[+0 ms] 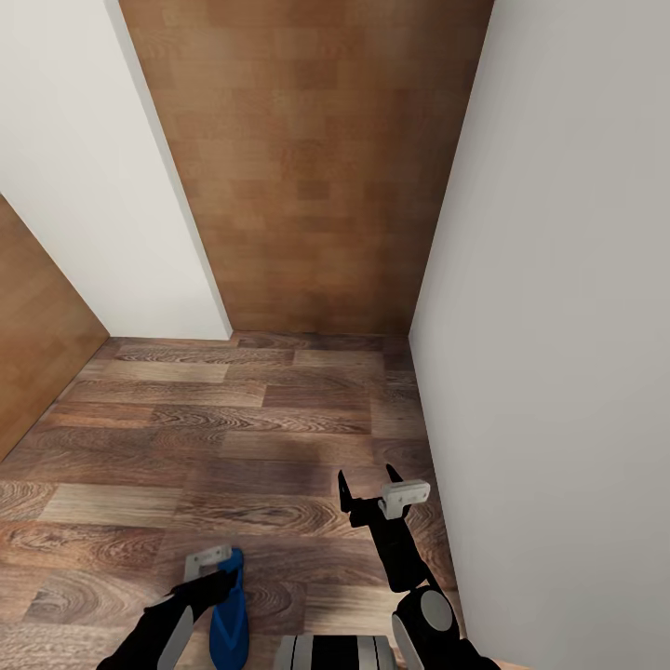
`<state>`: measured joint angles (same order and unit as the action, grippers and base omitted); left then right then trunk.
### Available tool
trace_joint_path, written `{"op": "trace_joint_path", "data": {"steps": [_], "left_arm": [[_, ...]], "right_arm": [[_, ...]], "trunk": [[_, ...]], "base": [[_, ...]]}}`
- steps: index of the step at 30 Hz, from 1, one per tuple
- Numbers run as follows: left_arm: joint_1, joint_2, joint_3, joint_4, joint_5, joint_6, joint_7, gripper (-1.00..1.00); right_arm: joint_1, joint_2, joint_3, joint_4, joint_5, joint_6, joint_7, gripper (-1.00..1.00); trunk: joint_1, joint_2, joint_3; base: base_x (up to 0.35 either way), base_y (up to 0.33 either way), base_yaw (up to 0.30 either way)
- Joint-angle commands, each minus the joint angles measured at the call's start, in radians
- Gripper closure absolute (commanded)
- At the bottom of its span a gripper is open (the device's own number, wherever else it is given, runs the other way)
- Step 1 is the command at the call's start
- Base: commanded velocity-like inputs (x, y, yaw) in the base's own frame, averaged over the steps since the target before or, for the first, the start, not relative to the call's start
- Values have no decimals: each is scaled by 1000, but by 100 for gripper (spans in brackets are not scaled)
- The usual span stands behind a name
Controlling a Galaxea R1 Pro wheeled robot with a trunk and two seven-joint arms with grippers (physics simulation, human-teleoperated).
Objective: In the bedroom, move the book from the bed onto either nightstand, and place the two sandals side by side next to the bed.
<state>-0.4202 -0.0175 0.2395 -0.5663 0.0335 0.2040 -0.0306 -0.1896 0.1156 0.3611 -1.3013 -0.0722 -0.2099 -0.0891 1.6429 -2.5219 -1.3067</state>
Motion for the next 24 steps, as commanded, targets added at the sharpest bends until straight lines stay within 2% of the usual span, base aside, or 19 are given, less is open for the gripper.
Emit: {"op": "trace_joint_path", "data": {"steps": [1,7,24], "left_arm": [[0,-1,6,-2,2,7,-3,-100],[0,-2,6,0,-5,8,-4,-100],[0,-2,4,0,-7,7,-5,-100]], "right_arm": [[-1,0,2,0,-8,-4,-4,-100],[-1,-1,2,-1,-8,-4,-4,-100],[-1,-1,2,-3,-8,-4,-4,-100]], "trunk": [[0,0,-1],[0,0,-1],[7,-4,-66]], "base": [[0,0,0],[0,0,0],[0,0,0]]}}
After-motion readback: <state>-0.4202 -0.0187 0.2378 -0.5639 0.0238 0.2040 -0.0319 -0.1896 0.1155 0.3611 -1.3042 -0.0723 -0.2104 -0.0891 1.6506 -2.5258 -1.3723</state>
